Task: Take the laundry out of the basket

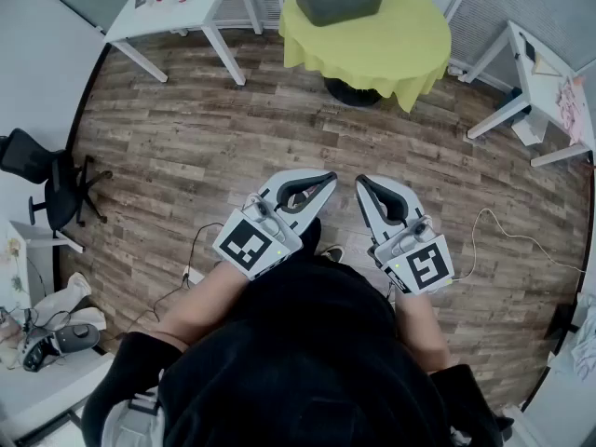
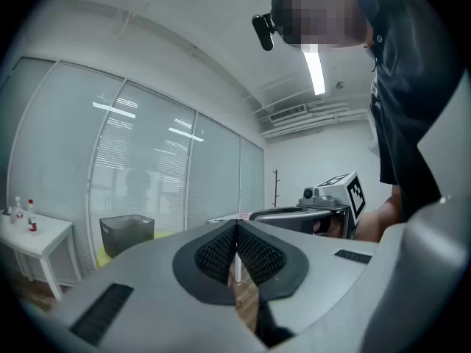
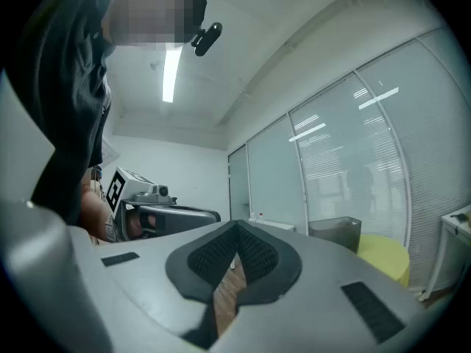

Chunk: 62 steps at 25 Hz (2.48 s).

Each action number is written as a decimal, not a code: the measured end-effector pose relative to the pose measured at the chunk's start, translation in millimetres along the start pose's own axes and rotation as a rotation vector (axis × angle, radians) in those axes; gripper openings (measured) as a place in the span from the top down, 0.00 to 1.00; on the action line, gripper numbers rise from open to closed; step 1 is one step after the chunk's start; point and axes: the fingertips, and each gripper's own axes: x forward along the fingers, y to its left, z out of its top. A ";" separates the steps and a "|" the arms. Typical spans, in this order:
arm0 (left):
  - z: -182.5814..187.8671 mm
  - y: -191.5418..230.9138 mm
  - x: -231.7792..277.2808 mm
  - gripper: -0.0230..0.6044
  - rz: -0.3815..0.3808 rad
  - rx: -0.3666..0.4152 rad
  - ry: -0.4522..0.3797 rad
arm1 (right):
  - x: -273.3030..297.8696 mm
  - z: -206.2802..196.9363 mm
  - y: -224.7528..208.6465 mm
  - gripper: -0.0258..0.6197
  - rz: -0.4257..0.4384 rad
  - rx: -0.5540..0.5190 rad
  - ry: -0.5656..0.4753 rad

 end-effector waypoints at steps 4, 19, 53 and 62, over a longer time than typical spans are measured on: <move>-4.2 5.5 1.7 0.95 0.007 -0.005 0.013 | 3.5 -4.3 -3.4 0.92 0.003 0.012 0.004; -7.1 89.3 -2.1 0.95 0.027 -0.045 -0.004 | 81.9 -5.3 -26.9 0.92 -0.032 0.017 0.063; 14.7 332.0 18.3 0.95 0.013 -0.018 -0.036 | 297.4 8.3 -108.5 0.92 -0.100 -0.050 0.078; 23.6 373.3 92.4 0.95 0.033 -0.004 -0.020 | 320.0 11.5 -193.4 0.92 -0.065 -0.028 0.060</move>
